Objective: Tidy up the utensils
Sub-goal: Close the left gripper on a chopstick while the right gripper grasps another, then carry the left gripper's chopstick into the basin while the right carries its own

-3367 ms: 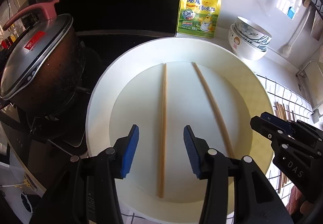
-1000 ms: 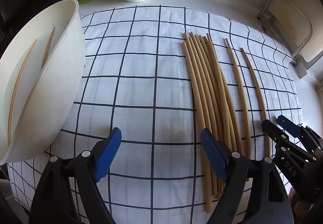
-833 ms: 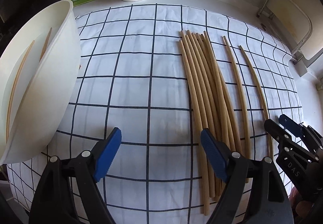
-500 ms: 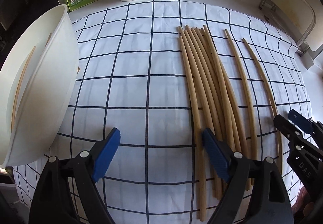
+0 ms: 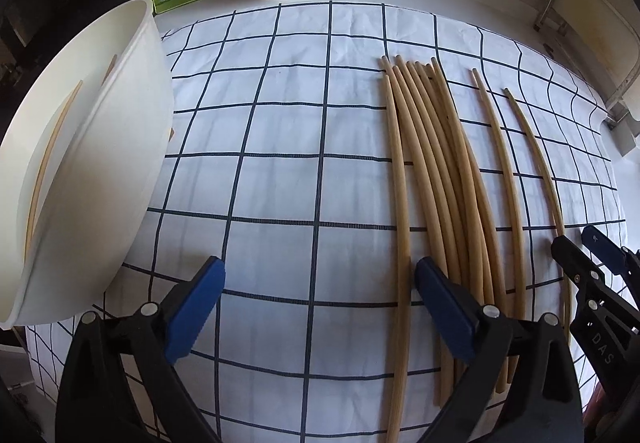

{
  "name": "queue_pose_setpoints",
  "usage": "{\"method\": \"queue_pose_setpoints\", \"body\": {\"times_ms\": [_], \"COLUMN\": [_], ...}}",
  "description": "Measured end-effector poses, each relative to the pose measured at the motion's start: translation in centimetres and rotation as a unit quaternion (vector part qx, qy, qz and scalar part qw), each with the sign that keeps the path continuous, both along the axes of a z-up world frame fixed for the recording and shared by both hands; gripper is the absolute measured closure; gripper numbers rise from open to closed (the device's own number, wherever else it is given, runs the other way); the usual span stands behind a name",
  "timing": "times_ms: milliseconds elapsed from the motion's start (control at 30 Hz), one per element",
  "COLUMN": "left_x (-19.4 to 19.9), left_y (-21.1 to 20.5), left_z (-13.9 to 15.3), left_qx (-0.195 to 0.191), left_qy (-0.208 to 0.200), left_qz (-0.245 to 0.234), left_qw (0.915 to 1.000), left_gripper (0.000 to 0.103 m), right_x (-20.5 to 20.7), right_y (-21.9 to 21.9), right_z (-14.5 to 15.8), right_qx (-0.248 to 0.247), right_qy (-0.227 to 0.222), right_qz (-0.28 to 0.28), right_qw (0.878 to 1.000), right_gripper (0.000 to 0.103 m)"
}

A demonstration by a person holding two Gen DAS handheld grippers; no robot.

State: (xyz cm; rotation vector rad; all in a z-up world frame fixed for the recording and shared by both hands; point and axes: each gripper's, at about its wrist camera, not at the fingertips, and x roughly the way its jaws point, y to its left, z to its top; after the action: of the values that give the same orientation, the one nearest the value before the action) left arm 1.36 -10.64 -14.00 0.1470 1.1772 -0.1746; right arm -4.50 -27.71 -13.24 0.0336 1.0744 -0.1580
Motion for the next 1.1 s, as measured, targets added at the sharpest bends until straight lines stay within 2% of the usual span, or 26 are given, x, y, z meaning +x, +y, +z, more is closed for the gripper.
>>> {"method": "queue_pose_setpoints", "body": {"times_ms": [67, 100, 233, 300, 333, 400, 433, 700, 867, 967, 1100], "left_x": [0.0, -0.1, -0.3, -0.3, -0.3, -0.3, -0.2, -0.4, -0.7, -0.6, 0.5], "left_y": [0.0, -0.1, -0.8, -1.0, -1.0, -1.1, -1.1, -0.1, 0.6, 1.8, 4.8], "left_z": [0.0, 0.0, 0.5, 0.7, 0.8, 1.0, 1.0, 1.6, 4.9, 7.6, 10.5], "left_qx": [-0.007, -0.016, -0.018, -0.021, -0.022, -0.024, -0.027, -0.048, -0.064, -0.07, -0.077], "left_qy": [0.0, 0.002, 0.001, 0.0, 0.0, 0.002, 0.005, 0.021, -0.002, -0.033, -0.064], "left_qz": [-0.003, -0.005, -0.027, -0.032, -0.035, -0.039, -0.041, -0.046, -0.058, -0.06, -0.038], "left_qw": [1.0, 0.9999, 0.9995, 0.9993, 0.9992, 0.9989, 0.9988, 0.9976, 0.9963, 0.9952, 0.9942], "left_gripper": [0.014, 0.017, 0.041, 0.061, 0.067, 0.09, 0.096, 0.096, 0.096, 0.096, 0.096], "right_x": [0.3, 0.4, 0.6, 0.6, 0.6, 0.7, 0.7, 0.3, -0.3, -0.2, 1.1], "right_y": [0.4, 0.6, 1.0, 1.4, 1.5, 1.7, 1.6, 0.9, 1.0, 2.0, 4.7], "right_z": [0.0, 0.0, 0.0, 0.0, 0.0, 0.0, 0.0, 0.9, 3.9, 6.3, 8.9], "right_qx": [-0.008, -0.008, 0.001, 0.002, 0.003, 0.007, 0.01, 0.06, 0.07, 0.075, 0.083], "right_qy": [-0.001, -0.001, 0.0, 0.001, 0.001, 0.001, 0.001, -0.007, -0.033, -0.053, -0.07], "right_qz": [0.01, 0.014, 0.028, 0.035, 0.037, 0.04, 0.039, 0.014, 0.01, 0.019, 0.042], "right_qw": [1.0, 1.0, 1.0, 0.999, 0.999, 0.999, 0.999, 0.998, 0.997, 0.996, 0.993], "right_gripper": [0.057, 0.061, 0.075, 0.082, 0.086, 0.092, 0.096, 0.096, 0.096, 0.096, 0.096]}}
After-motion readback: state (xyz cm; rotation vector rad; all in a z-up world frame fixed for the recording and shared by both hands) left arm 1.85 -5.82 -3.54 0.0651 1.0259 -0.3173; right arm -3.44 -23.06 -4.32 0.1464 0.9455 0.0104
